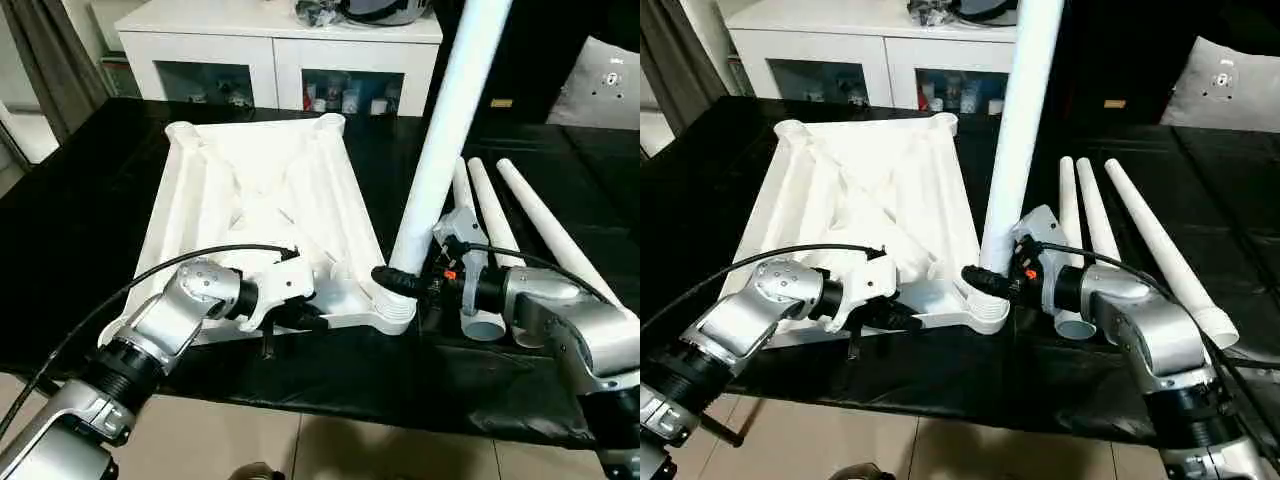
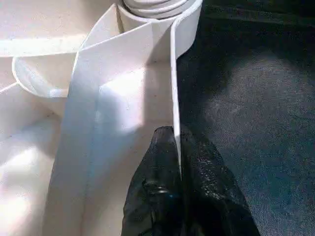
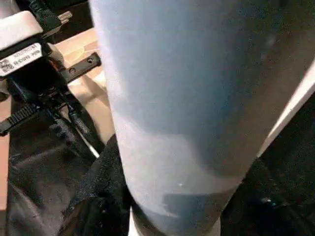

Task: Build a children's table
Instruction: Insert table leg to table base

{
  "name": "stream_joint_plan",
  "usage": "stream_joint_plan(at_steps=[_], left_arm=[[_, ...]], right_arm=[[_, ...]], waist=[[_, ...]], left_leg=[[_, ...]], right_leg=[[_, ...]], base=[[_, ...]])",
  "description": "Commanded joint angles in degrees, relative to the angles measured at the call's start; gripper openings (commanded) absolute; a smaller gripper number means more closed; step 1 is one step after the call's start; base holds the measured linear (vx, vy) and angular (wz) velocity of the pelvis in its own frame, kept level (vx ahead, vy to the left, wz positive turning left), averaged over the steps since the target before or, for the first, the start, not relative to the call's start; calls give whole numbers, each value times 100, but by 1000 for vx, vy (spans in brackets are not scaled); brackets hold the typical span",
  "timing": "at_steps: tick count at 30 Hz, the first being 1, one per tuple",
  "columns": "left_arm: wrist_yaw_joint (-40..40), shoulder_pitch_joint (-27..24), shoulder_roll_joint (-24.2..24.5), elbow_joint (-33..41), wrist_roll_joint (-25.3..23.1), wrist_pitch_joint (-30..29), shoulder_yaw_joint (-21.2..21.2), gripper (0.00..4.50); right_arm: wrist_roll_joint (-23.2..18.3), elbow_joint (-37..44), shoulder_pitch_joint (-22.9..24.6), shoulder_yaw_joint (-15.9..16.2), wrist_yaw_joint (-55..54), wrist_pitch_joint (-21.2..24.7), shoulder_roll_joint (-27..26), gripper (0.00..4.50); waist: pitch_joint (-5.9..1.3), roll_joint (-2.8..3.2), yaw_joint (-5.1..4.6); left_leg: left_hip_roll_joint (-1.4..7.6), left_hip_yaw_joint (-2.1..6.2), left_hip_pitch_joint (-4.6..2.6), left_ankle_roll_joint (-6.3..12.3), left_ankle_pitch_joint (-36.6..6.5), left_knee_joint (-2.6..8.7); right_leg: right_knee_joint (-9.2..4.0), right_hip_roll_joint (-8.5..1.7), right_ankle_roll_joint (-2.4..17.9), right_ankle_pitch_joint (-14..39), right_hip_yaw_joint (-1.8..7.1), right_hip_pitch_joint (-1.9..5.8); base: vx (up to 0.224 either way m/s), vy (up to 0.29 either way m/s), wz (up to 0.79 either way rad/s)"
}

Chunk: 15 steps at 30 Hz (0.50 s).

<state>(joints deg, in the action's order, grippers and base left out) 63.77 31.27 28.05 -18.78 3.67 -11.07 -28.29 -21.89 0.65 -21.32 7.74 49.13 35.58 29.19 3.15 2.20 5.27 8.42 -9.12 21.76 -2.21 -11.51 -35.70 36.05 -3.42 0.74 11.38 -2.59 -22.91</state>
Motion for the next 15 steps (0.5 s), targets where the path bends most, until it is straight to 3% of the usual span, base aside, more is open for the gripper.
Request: stream_joint_plan(at_steps=[1,8,15], left_arm=[[102,4,56,43,-60,84,33,0],[170,14,27,38,-93,118,40,0],[131,-10,-31,32,-22,75,144,0]], right_arm=[[60,-111,-18,130,56,70,35,189],[55,-336,-46,91,73,-7,-86,189],[-507,-429,450,-468,110,61,-293,189]], waist=[[-384,-86,13],[-388,-63,2],[-398,-30,25]], left_leg=[[434,123,-63,250,-670,441],[431,123,-60,227,-683,440],[436,123,-67,248,-722,435]], right_leg=[[-412,-540,1337,843,290,309],[-407,-533,1381,728,290,312],[-418,-543,1435,629,292,314]], base=[[0,0,0],[0,0,0],[0,0,0]])
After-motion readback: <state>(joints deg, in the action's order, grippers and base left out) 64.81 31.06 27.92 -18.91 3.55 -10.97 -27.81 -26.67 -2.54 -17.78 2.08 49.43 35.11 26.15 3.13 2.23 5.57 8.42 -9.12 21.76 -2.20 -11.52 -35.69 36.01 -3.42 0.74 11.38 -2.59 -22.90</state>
